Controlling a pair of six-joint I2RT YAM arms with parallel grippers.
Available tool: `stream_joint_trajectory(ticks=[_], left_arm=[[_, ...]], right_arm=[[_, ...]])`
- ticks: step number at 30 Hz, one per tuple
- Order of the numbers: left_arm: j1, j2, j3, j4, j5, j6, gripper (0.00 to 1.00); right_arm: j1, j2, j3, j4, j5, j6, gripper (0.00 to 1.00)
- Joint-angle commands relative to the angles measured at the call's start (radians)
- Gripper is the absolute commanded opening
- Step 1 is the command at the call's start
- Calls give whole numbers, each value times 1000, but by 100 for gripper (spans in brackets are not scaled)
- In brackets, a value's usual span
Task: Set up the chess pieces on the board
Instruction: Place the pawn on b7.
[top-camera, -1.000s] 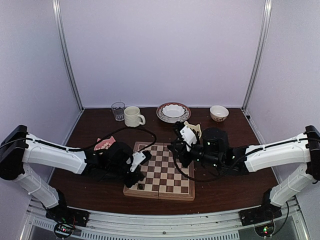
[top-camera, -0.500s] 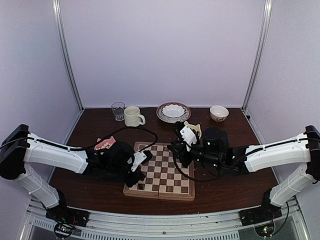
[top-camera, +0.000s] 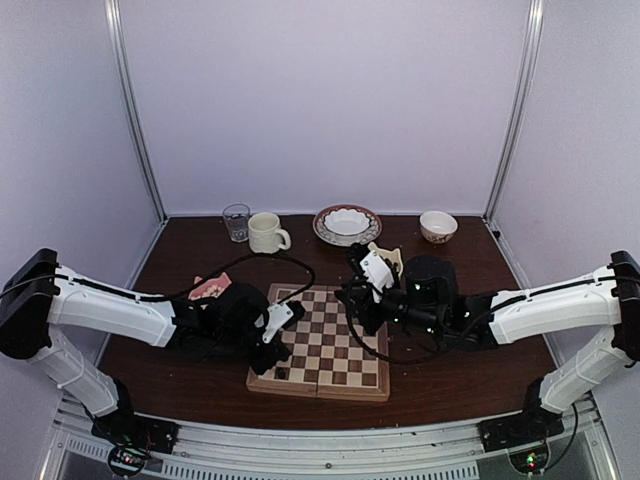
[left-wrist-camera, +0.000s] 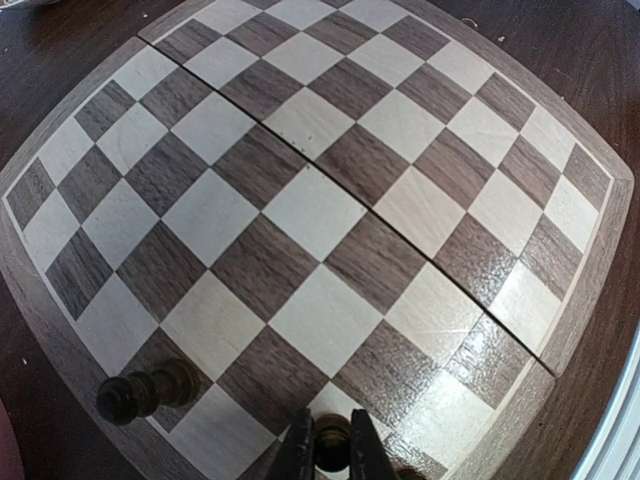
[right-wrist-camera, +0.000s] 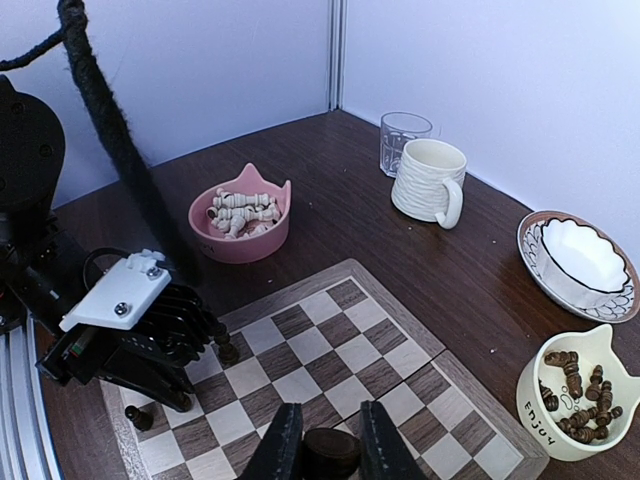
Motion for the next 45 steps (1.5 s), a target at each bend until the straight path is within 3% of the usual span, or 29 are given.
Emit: stream_joint_trajectory(ticks=[1, 21, 33, 45], left_arm=[[-7, 4, 23, 10, 1, 14, 12], [-8, -11, 25, 1, 1, 9, 22], [-7, -15, 26, 0, 46, 11, 17], [-9, -100, 32, -16, 16, -6, 33]], right_arm=[[-4, -33, -9, 9, 16, 4, 20], [-4, -31, -6, 6, 14, 4, 20], [-3, -30, -6, 5, 13, 2, 20], [-7, -25, 9, -4, 7, 25, 21]])
